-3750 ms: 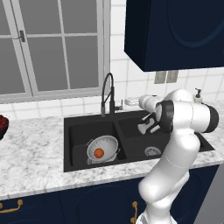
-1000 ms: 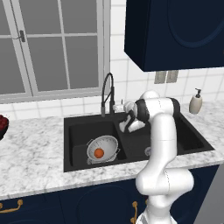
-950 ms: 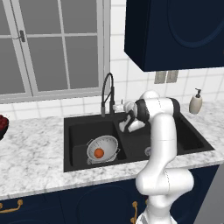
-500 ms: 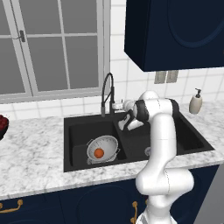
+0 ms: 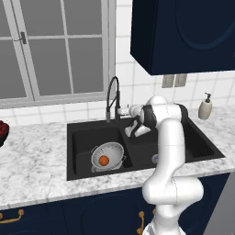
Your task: Put the colander in the sink, put the orange in the colander, and turn on the sink faucet and pour water over the colander.
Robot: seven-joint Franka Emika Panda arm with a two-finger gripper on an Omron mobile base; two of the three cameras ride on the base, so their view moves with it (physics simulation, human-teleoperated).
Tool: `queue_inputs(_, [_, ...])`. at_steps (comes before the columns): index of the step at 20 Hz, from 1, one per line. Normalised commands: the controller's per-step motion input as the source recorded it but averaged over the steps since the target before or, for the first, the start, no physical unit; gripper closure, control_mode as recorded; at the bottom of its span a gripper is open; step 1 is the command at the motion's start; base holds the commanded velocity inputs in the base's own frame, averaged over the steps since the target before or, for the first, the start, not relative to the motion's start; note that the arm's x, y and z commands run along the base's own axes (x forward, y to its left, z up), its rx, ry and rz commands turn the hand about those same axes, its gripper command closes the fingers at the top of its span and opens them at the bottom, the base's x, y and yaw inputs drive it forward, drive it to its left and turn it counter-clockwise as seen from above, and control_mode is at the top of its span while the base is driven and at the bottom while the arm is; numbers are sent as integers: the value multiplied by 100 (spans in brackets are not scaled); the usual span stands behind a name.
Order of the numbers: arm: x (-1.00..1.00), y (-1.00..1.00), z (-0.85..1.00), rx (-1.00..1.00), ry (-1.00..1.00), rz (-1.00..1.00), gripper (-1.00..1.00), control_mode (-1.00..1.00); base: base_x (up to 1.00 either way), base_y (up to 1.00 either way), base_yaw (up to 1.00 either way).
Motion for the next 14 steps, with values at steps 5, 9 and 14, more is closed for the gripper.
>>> queue_inputs(5, [6,-24,0,0,0,0,-100,-100,0,0,0])
queue_inputs(9, [1,-53,0,0,0,0,-100,-100,0,0,0])
queue_inputs(14, [0,-73,-1,0,0,0,-100,-100,0,0,0])
